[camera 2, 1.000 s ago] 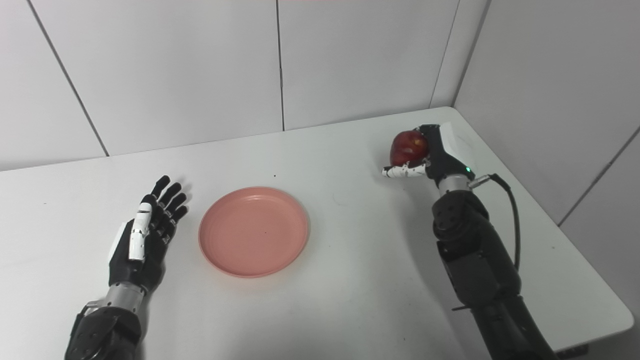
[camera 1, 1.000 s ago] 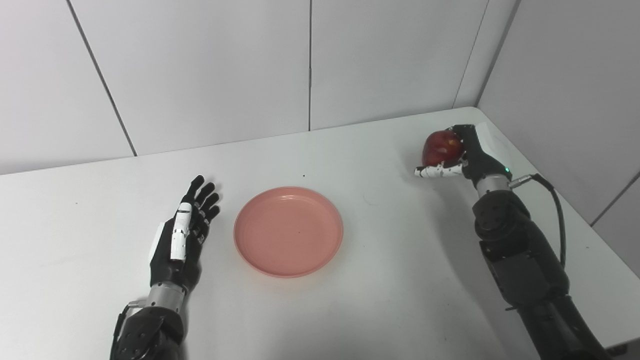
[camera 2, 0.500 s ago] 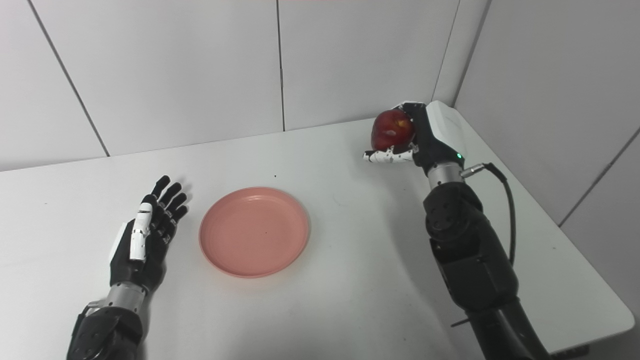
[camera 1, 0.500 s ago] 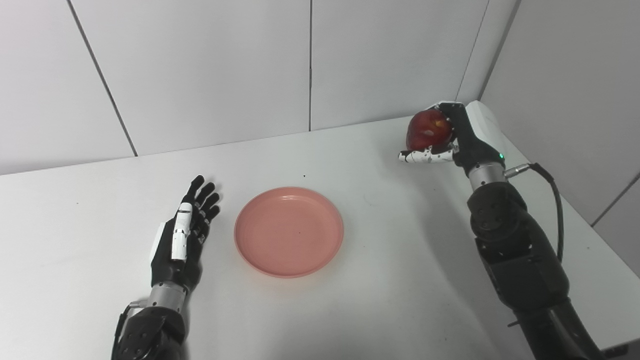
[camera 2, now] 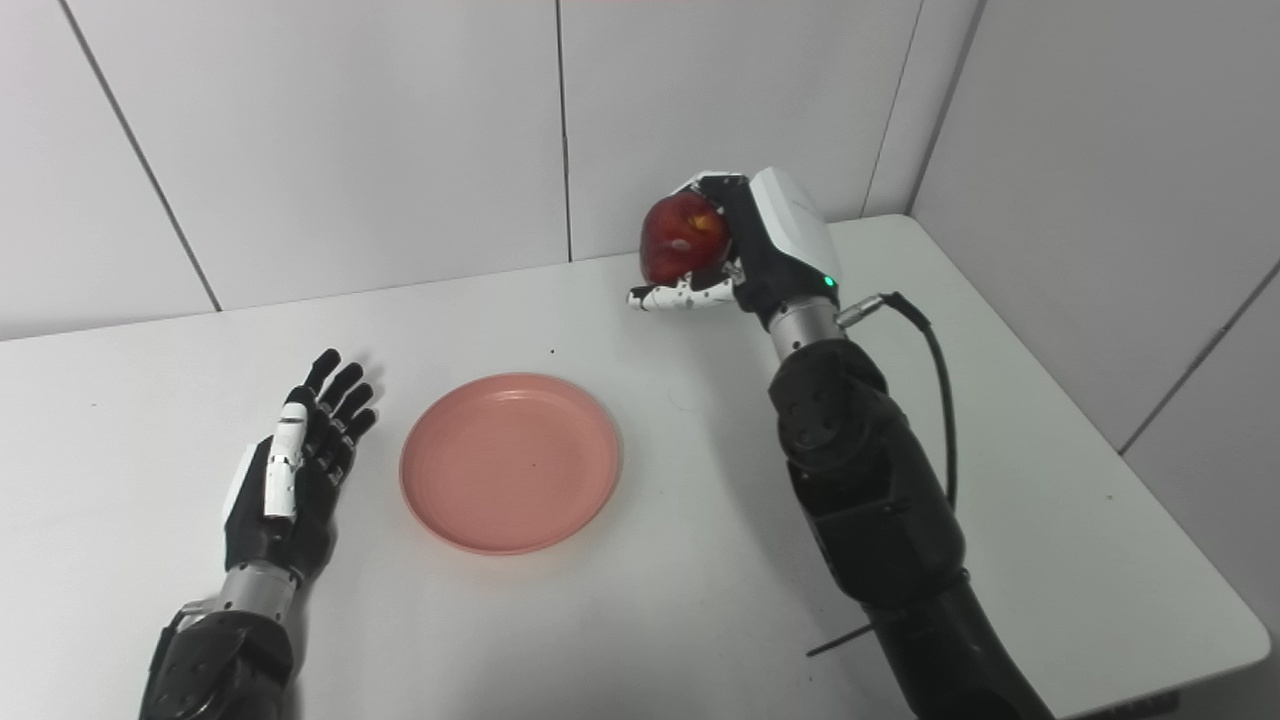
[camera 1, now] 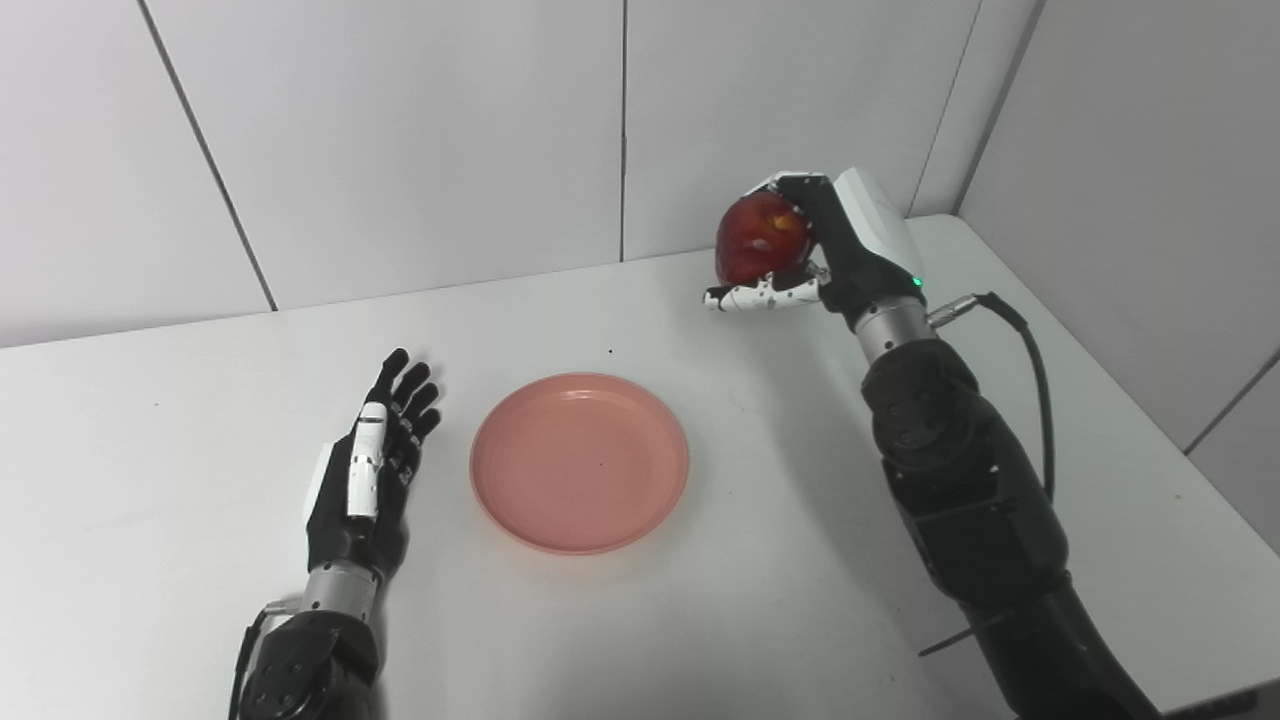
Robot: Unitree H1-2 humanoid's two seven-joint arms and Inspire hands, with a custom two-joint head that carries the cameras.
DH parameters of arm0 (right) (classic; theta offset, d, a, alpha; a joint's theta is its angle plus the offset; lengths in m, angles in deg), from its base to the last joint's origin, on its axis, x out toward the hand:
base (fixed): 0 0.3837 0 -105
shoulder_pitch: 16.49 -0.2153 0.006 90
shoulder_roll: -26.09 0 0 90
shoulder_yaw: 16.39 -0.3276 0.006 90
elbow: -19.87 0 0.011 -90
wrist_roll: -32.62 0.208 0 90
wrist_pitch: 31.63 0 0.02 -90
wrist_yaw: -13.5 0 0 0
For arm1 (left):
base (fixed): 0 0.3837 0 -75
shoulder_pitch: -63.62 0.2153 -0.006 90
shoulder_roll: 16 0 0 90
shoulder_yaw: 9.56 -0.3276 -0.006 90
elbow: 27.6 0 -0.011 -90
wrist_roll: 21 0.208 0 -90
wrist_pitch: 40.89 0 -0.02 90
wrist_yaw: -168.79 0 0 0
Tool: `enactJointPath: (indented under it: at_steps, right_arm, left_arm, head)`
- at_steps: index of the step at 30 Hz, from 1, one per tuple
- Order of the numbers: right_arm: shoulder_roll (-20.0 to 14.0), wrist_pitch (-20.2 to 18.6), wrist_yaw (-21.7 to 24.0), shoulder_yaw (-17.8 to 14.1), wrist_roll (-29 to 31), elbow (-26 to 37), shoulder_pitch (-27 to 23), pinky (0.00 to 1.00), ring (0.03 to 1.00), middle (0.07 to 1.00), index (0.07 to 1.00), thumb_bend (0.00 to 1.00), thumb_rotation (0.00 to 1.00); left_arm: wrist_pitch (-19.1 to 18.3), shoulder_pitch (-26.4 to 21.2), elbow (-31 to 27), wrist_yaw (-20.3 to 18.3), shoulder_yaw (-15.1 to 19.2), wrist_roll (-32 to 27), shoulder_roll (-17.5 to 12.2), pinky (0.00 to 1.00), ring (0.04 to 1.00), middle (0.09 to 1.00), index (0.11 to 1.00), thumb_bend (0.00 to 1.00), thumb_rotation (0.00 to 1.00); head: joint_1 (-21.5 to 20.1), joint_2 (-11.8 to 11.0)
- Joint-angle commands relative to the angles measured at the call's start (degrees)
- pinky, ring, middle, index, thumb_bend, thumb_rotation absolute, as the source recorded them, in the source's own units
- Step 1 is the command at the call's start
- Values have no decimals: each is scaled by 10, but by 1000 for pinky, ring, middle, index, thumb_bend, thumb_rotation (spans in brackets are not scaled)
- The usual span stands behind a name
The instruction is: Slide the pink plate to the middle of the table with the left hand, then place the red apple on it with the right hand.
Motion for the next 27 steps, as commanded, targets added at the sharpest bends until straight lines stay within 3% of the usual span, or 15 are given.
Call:
enactJointPath:
  at_steps: [1, 4, 10, 17, 27]
  right_arm:
    - [0, 14, -5, 7, -13, 10, -37, 341, 408, 465, 484, 519, 138]
    - [15, 23, -6, 24, -11, 1, -46, 294, 377, 456, 483, 519, 137]
    - [46, 47, -14, 51, -9, -27, -60, 338, 402, 448, 482, 519, 136]
    - [79, 63, -14, 82, -12, -51, -67, 323, 391, 444, 483, 519, 137]
    - [121, 87, -33, 129, -30, -105, -49, 287, 365, 446, 483, 520, 137]
  left_arm:
    - [-14, 14, 25, 9, -4, 6, 9, 946, 938, 939, 926, 359, 1000]
    - [-2, 14, 33, 9, -6, 8, 11, 943, 936, 939, 925, 367, 1000]
    - [2, 16, 32, 14, -6, 9, 17, 940, 932, 936, 925, 366, 1000]
    - [6, 18, 30, 21, -9, 16, 28, 937, 938, 942, 928, 376, 1000]
    - [9, 24, 23, 42, -10, 27, 49, 922, 933, 939, 932, 374, 1000]
  head:
    - [10, -2]
    - [19, -1]
    - [40, -1]
    - [76, 2]
    - [128, 11]
